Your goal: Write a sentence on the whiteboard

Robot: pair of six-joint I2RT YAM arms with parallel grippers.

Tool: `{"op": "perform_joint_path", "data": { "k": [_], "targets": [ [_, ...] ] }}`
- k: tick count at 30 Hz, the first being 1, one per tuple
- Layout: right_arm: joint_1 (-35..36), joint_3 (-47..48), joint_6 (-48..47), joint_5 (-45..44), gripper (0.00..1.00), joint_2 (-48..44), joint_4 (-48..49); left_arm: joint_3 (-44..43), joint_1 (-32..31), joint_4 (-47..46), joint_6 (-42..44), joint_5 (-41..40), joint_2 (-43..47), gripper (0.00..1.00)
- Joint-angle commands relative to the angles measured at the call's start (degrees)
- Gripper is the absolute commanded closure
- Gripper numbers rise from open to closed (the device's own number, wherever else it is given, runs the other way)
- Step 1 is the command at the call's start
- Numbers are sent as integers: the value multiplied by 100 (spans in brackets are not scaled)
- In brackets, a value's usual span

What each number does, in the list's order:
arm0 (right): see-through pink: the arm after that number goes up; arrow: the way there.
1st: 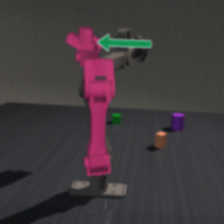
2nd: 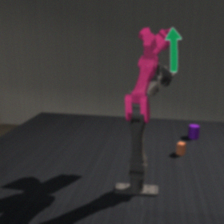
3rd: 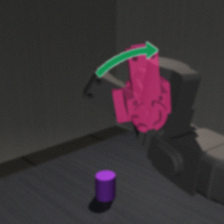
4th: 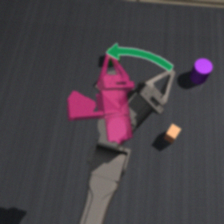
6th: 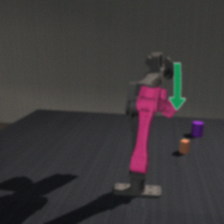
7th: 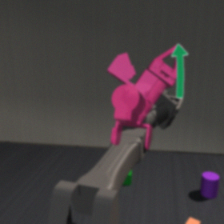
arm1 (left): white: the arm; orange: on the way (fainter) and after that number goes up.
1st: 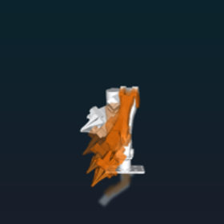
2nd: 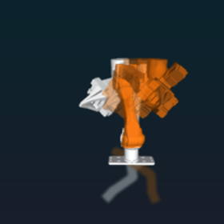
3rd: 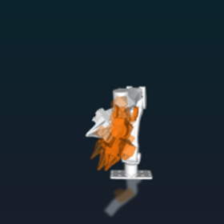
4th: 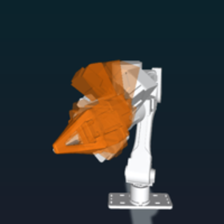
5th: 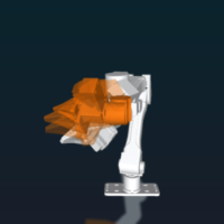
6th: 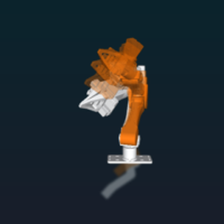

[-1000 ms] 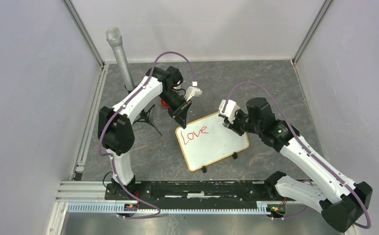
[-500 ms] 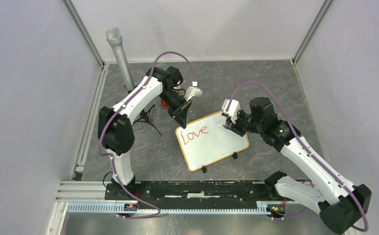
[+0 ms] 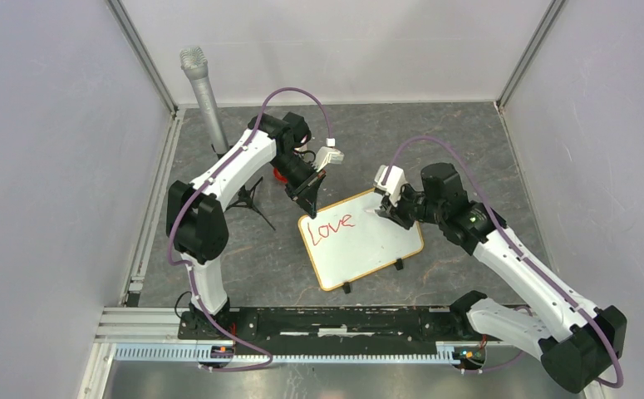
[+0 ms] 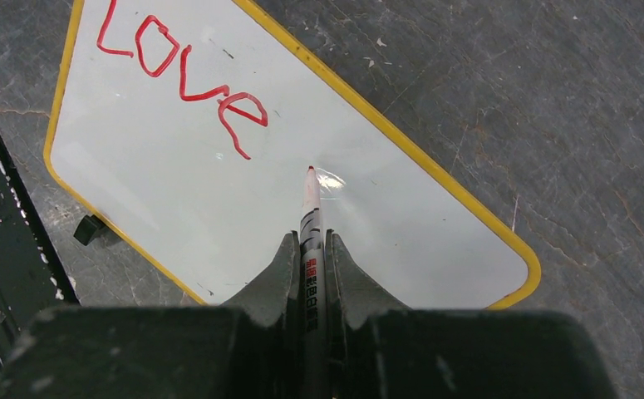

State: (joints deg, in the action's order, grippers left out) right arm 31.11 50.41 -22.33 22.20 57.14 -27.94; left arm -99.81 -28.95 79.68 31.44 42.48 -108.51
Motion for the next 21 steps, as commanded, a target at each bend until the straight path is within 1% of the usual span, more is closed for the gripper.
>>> {"op": "perform_joint_path", "data": {
  "k": [1,21],
  "targets": [
    [-9,-29,109,-72,100,25,303,-91,-44,163,336,234,35,98],
    [-9,45,141,-124,100,229,509,-47,-43,162,355,235,44,98]
  ]
}}
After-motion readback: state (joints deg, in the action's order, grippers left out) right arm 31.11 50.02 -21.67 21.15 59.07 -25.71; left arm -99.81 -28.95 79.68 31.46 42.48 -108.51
